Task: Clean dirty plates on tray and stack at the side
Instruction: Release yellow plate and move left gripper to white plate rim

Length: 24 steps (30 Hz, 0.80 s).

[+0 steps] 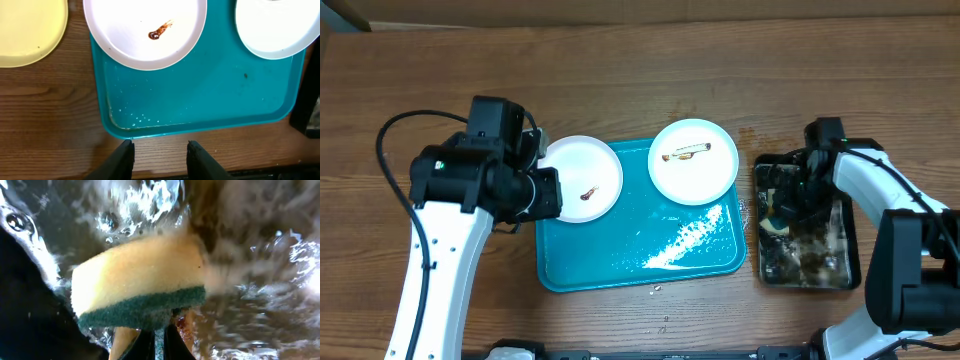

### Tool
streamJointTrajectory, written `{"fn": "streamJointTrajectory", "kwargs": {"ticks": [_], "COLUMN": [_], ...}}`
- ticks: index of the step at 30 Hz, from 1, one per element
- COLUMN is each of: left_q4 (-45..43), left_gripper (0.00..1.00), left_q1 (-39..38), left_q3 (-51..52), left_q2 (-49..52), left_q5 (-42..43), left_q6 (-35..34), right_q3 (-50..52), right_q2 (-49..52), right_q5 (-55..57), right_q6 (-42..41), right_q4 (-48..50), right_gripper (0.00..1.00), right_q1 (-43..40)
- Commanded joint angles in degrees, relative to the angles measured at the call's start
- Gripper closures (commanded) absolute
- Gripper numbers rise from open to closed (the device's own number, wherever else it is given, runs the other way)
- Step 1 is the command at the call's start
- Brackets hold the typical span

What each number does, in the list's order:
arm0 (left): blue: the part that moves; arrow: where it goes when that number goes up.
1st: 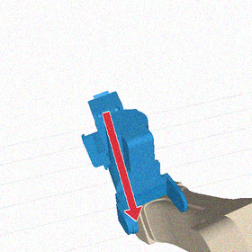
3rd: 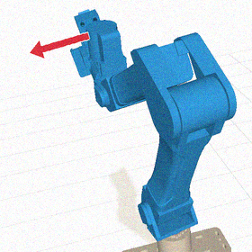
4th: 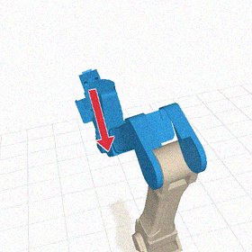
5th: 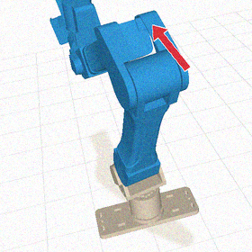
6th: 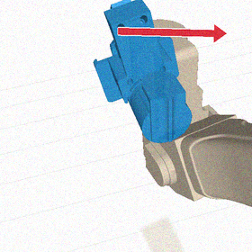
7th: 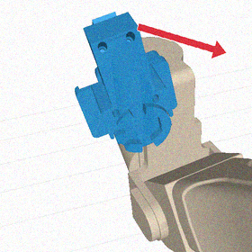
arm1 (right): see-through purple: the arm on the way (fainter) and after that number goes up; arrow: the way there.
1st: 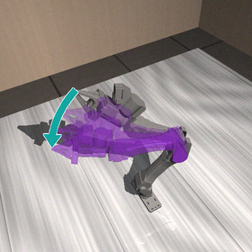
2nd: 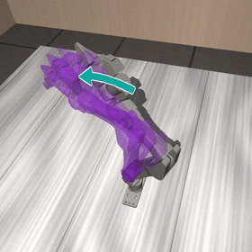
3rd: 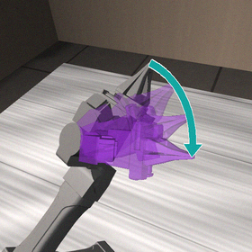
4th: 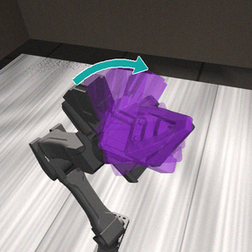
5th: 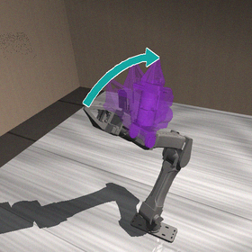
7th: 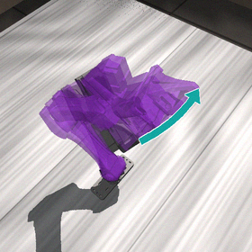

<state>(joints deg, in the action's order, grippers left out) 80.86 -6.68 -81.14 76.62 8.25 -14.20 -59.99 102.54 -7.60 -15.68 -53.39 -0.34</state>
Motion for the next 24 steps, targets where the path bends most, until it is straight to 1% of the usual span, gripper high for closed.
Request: {"fn": "streamJointTrajectory", "kwargs": {"ticks": [1,2,3,5,7,9,10,12,13,16,17,19,24], "left_q4": [0.24,0.24,0.20,0.22,0.15,0.11,0.07,0.02,0.09,0.17,0.15,0.15,0.13], "left_gripper": [0.64,0.64,0.64,0.64,0.64,0.64,0.64,0.64,0.64,0.64,0.64,0.64,0.63], "left_q1": [-0.28,-0.33,-0.44,-0.50,-0.50,-0.50,-0.50,-0.50,-0.50,-0.50,-0.50,-0.50,-0.50], "left_q3": [-0.28,-0.28,-0.28,-0.28,-0.28,-0.28,-0.28,-0.28,-0.28,-0.28,-0.28,-0.28,-0.28], "left_q2": [-0.79,-0.79,-0.79,-0.79,-0.79,-0.79,-0.76,-0.76,-0.76,-0.79,-0.79,-0.76,-0.76], "left_q5": [-1.05,-1.03,-1.01,-0.96,-0.98,-0.98,-0.98,-0.96,-0.96,-0.96,-0.96,-0.98,-0.96], "left_q6": [-1.70,-1.70,-1.70,-1.70,-1.70,-1.70,-1.70,-1.70,-1.70,-1.70,-1.70,-1.68,-1.68], "right_q3": [0.68,0.61,0.61,0.61,0.55,0.55,0.55,0.55,0.55,0.55,0.55,0.55,-0.98], "right_q2": [1.62,1.62,1.62,1.62,1.62,1.62,1.62,1.62,1.62,1.62,1.62,1.62,1.62], "right_q5": [6.64,5.27,1.64,-7.02,-13.64,-17.77,-18.14,-16.68,-14.10,0.37,3.41,5.09,4.35], "right_q6": [-7.43,-7.37,-5.14,2.21,7.41,11.96,13.07,13.11,12.20,-0.66,-2.97,-3.69,-3.19], "right_q4": [1.18,2.34,4.59,8.35,9.92,10.25,10.08,9.49,8.85,6.08,5.33,5.07,3.80], "right_gripper": [0.96,0.96,0.96,0.96,0.96,0.96,0.96,0.96,0.96,0.96,0.96,0.96,0.96], "right_q1": [0.98,0.96,0.92,1.11,1.92,3.23,4.09,5.27,5.60,5.73,5.49,4.92,3.48]}}
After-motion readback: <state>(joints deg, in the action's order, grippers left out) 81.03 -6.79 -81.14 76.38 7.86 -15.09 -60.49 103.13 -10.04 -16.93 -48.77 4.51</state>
